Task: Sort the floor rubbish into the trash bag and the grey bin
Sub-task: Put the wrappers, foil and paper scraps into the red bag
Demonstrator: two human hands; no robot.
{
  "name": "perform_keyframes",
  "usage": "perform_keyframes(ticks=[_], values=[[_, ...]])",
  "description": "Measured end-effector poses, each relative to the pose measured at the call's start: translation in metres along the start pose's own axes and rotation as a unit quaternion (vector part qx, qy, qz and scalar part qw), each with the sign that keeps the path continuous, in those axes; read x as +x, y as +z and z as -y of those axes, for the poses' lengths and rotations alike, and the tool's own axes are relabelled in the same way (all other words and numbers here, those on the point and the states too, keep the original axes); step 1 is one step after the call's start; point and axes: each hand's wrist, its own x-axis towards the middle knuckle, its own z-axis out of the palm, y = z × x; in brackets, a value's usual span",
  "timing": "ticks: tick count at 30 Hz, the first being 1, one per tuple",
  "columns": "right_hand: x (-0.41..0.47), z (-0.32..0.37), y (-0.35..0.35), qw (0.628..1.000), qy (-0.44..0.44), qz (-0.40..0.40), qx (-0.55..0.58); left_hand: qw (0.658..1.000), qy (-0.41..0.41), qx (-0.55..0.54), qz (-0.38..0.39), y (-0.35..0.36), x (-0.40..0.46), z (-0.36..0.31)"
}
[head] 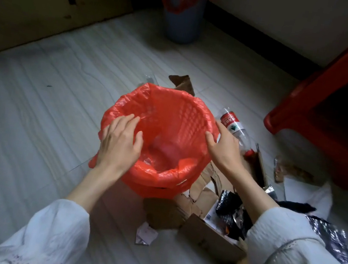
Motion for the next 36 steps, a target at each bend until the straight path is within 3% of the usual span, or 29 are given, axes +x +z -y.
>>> perform_keyframes(ticks=[7,15,18,21,26,30,36], values=[[-0.064,-0.042,-0.058,0.999,0.027,-0.042,-0.016,0.973,0.195,-0.110,0.056,0.016,-0.035,-0.107],[-0.207,-0.135,-0.099,0.975,0.185,-0.122,0.014,0.902,0.286,-0.156,0.284,0.081,-0.148,-0.189],[-0.246,-0.157,-0.092,0.968,0.235,-0.090,0.006,0.869,0.303,-0.122,0.371,0.096,-0.186,-0.194],[-0.267,-0.180,-0.083,0.965,0.255,-0.006,-0.060,0.856,0.297,-0.098,0.411,0.110,-0.212,-0.188],[-0.273,-0.209,-0.071,0.952,0.228,0.078,-0.188,0.847,0.345,-0.040,0.403,0.140,-0.229,-0.184],[-0.275,-0.218,-0.040,0.960,0.183,0.127,-0.171,0.818,0.398,0.072,0.408,0.174,-0.227,-0.181],[-0.272,-0.243,-0.019,0.954,0.214,0.125,-0.166,0.836,0.410,0.073,0.358,0.209,-0.230,-0.161]])
